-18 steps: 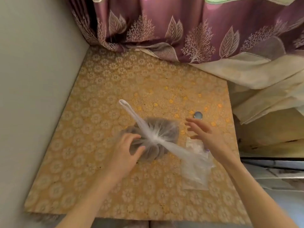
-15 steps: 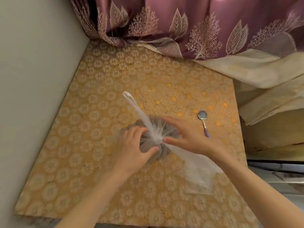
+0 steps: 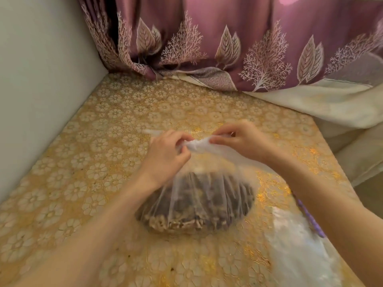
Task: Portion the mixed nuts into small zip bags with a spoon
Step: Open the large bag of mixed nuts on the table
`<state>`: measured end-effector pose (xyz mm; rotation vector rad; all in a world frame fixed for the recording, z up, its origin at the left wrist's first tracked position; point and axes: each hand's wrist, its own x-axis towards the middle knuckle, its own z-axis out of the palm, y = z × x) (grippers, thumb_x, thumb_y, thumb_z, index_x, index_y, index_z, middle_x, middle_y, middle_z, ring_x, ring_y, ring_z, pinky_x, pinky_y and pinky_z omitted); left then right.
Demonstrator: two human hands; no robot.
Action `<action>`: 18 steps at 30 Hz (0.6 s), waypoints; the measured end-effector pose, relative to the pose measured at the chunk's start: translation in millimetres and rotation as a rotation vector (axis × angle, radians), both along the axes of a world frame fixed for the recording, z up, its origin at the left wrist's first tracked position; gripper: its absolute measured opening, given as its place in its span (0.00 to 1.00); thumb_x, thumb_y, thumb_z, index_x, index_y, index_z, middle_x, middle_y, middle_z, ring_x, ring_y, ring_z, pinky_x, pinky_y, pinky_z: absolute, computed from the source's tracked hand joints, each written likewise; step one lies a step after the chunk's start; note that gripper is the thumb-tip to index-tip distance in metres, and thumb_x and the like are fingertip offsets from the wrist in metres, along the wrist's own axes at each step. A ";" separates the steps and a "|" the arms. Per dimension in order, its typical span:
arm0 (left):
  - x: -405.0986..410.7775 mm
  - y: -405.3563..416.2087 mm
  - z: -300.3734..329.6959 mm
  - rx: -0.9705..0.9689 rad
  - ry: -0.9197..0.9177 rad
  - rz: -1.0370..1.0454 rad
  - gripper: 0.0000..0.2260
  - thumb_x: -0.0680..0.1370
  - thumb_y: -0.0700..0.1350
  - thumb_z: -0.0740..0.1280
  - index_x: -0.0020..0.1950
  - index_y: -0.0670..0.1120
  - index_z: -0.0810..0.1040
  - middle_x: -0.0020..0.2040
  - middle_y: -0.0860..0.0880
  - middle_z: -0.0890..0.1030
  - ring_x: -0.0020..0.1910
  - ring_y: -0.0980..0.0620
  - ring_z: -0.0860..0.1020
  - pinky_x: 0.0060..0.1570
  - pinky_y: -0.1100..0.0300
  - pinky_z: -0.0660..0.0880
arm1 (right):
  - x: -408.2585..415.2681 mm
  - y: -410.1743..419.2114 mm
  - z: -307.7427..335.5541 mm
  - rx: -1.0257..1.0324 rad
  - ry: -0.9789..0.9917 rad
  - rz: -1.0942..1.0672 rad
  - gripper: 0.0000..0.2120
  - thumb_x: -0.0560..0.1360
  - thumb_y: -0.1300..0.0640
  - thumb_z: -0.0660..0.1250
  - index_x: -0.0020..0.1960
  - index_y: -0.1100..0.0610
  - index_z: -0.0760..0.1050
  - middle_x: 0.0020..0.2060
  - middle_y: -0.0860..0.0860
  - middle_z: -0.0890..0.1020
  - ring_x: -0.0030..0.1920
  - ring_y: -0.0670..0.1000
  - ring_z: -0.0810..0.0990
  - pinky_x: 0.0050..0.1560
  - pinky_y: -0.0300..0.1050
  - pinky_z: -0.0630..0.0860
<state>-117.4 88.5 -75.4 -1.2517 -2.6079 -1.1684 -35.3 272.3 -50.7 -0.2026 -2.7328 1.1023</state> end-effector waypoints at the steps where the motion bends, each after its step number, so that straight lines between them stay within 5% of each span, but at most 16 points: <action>1: -6.3 1.5 1.0 0.028 0.006 -0.007 0.10 0.74 0.37 0.65 0.53 0.44 0.80 0.46 0.53 0.77 0.47 0.53 0.75 0.55 0.58 0.69 | -3.7 4.7 -1.3 -0.006 0.038 -0.017 0.05 0.73 0.54 0.71 0.39 0.46 0.81 0.30 0.43 0.79 0.31 0.40 0.73 0.33 0.33 0.67; 3: -17.4 3.5 2.3 0.054 0.047 -0.004 0.11 0.74 0.36 0.65 0.54 0.43 0.80 0.45 0.51 0.77 0.43 0.56 0.74 0.48 0.71 0.68 | -9.3 12.5 -3.3 -0.024 0.103 -0.054 0.06 0.73 0.54 0.71 0.37 0.45 0.81 0.28 0.46 0.79 0.30 0.42 0.71 0.31 0.35 0.66; 6: -30.9 -0.4 6.2 0.076 0.086 0.022 0.10 0.73 0.36 0.65 0.51 0.45 0.80 0.42 0.53 0.76 0.38 0.62 0.70 0.39 0.76 0.65 | -9.7 24.9 -6.5 -0.074 0.202 -0.135 0.08 0.73 0.55 0.71 0.37 0.46 0.81 0.22 0.40 0.76 0.24 0.39 0.67 0.26 0.31 0.62; 10: -37.2 -10.4 11.5 0.119 0.003 0.043 0.04 0.74 0.41 0.65 0.43 0.48 0.79 0.38 0.51 0.78 0.35 0.57 0.73 0.35 0.71 0.67 | -4.3 28.5 -3.7 -0.017 0.324 -0.237 0.07 0.74 0.54 0.70 0.39 0.56 0.83 0.20 0.42 0.72 0.22 0.39 0.66 0.25 0.29 0.62; 13: -19.8 -7.5 20.1 0.151 -0.217 -0.051 0.09 0.73 0.53 0.65 0.43 0.49 0.80 0.41 0.46 0.81 0.41 0.51 0.77 0.43 0.57 0.71 | -1.3 11.5 2.1 -0.018 0.367 -0.253 0.09 0.74 0.54 0.69 0.38 0.57 0.81 0.23 0.42 0.72 0.24 0.38 0.67 0.27 0.29 0.62; 15: -6.9 -5.8 26.9 0.040 -0.109 -0.050 0.13 0.72 0.59 0.67 0.43 0.50 0.80 0.39 0.50 0.80 0.39 0.53 0.76 0.39 0.58 0.70 | 5.4 -0.5 9.3 -0.042 0.352 -0.243 0.10 0.75 0.54 0.68 0.38 0.58 0.80 0.23 0.42 0.72 0.25 0.39 0.67 0.28 0.29 0.62; 18: 3.7 -15.2 40.7 0.110 0.031 0.003 0.08 0.74 0.52 0.69 0.44 0.49 0.80 0.38 0.53 0.78 0.36 0.57 0.73 0.35 0.66 0.67 | 25.2 -8.1 22.3 -0.067 0.338 -0.238 0.13 0.77 0.54 0.66 0.38 0.61 0.79 0.28 0.49 0.73 0.26 0.41 0.65 0.28 0.34 0.62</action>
